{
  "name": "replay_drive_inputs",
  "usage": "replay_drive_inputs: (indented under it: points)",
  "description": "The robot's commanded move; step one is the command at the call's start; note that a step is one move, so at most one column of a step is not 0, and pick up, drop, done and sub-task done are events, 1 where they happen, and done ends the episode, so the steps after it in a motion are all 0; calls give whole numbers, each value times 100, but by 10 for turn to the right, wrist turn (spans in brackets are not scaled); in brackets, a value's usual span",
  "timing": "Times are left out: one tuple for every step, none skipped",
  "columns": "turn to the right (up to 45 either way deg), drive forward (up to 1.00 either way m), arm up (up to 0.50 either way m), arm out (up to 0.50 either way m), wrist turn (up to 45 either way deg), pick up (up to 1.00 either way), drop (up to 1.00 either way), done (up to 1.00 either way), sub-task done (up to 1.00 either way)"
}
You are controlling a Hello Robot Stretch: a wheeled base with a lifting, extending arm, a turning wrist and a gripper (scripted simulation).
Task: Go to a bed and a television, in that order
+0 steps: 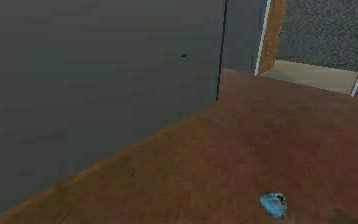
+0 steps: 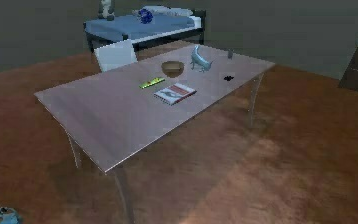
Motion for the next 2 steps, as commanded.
replay_drive_inputs:
  points:
    - [60, 0, 0, 0, 0, 0, 0, 0, 0]
    - [0, 100, 0, 0, 0, 0, 0, 0, 0]
